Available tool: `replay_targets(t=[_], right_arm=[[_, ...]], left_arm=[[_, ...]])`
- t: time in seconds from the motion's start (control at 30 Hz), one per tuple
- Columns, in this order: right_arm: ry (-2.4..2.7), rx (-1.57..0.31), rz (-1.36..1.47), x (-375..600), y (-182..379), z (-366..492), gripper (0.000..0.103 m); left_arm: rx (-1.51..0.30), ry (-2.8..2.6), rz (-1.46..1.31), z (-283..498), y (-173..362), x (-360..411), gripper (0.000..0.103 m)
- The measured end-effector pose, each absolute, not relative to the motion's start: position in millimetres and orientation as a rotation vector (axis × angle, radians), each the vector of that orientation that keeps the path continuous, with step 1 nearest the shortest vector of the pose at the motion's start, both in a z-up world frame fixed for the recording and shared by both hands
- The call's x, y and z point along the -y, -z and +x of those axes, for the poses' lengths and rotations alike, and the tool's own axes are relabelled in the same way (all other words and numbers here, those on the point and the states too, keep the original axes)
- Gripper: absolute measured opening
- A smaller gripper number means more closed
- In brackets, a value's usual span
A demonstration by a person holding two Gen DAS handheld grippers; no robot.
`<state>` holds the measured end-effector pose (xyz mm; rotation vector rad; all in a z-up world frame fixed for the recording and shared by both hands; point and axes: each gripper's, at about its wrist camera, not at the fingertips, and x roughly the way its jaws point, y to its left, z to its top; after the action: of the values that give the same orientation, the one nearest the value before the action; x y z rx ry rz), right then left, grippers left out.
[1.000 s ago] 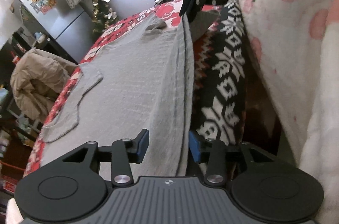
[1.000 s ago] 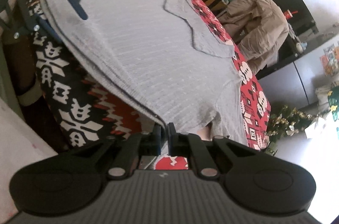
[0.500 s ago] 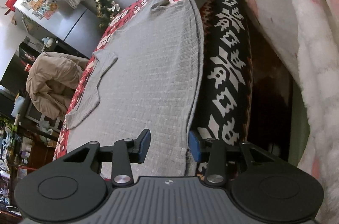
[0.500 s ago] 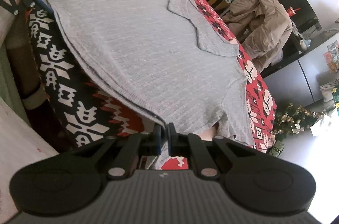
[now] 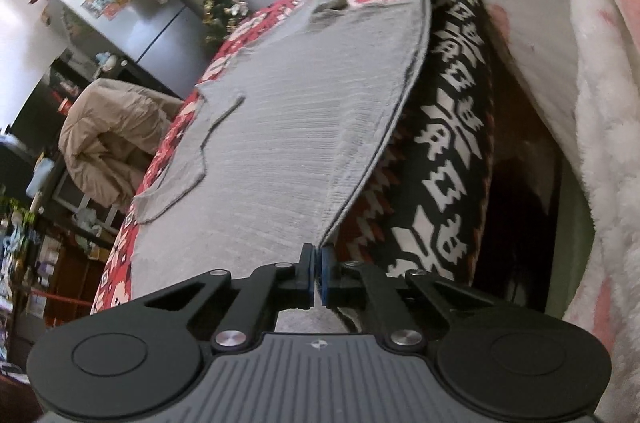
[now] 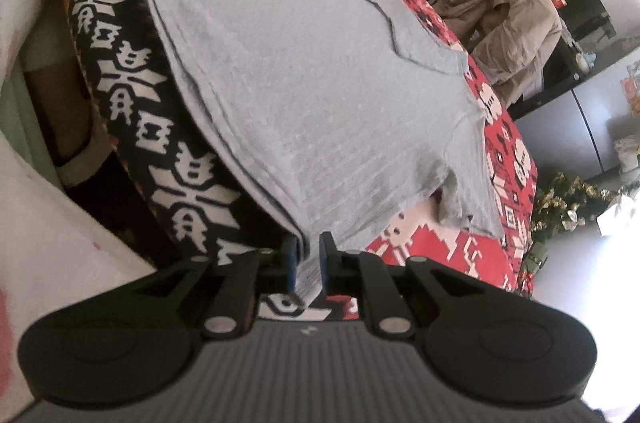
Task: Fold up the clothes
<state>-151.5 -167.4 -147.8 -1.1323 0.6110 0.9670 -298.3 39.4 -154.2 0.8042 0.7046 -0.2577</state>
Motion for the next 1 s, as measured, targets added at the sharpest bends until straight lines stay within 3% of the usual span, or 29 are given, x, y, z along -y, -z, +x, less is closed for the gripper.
replay_targets(t=[0.3, 0.63, 1.0], right_arm=[[-1.024, -0.454, -1.23, 166, 123, -150, 0.002], [-1.2, -0.235, -1.446, 113, 74, -64, 0.002], [-1.287, -0.337, -1.431, 19, 95, 63, 0.002]], left_arm=[[-0.663, 0.277, 0.932, -289, 132, -50, 0.003], [-0.743, 0.457, 1.03, -188, 86, -112, 0.003], [-0.917, 0.431, 0.836, -68, 110, -169, 0.007]])
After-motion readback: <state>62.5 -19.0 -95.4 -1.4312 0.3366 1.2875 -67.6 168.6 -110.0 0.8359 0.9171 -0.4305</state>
